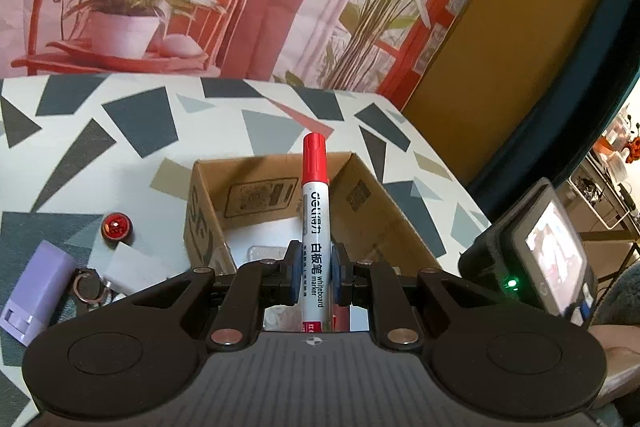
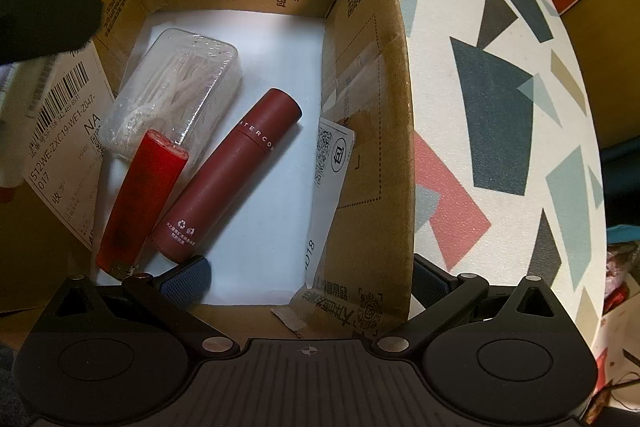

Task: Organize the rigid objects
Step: 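Carry the whiteboard marker with the left tool over the box, then open the left tool to drop the marker into the box, then move the left tool back to the clear spray bottle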

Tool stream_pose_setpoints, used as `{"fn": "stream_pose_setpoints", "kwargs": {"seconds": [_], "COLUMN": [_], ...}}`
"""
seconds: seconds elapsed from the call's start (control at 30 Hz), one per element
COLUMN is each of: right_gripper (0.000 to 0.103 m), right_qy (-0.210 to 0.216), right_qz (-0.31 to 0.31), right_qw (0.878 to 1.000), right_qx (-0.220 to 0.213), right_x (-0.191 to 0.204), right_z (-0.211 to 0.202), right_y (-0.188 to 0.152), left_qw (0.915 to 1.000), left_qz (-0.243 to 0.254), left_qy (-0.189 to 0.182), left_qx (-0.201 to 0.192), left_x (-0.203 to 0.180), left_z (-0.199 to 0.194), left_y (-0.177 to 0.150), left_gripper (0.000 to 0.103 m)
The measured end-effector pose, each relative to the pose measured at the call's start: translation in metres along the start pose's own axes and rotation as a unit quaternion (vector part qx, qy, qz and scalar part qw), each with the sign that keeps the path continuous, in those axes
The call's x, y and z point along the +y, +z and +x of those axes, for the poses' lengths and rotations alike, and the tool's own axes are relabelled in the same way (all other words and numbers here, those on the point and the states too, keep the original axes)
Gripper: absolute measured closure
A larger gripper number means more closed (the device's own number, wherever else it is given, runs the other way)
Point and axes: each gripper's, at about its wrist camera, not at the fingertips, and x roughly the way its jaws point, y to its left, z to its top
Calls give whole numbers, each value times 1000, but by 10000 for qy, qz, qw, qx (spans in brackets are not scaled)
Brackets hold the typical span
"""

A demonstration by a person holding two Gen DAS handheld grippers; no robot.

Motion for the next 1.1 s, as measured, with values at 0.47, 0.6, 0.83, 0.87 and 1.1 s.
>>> {"fn": "stream_pose_setpoints", "kwargs": {"seconds": [0.47,0.6,0.83,0.87,1.1], "right_gripper": [0,0,0,0,0], "right_qy": [-3,-3,-12,-11,-16], "right_qz": [7,10,11,10,10], "right_qw": [10000,10000,10000,10000,10000], "right_qx": [5,6,4,4,6], "right_x": [0,0,0,-1,0], "right_z": [-1,0,0,1,0], "right_y": [-1,-1,-1,-1,-1], "left_qw": [9999,10000,9978,9974,9914], "left_qz": [3,-34,-472,-474,-633], "left_qy": [-116,54,359,467,1143], "left_qx": [93,-6,-284,-290,-63], "left_x": [2,11,41,45,77], "left_z": [-5,-22,-52,-54,-59], "left_y": [-11,-13,-15,-15,-23], "left_gripper": [86,81,68,68,67]}}
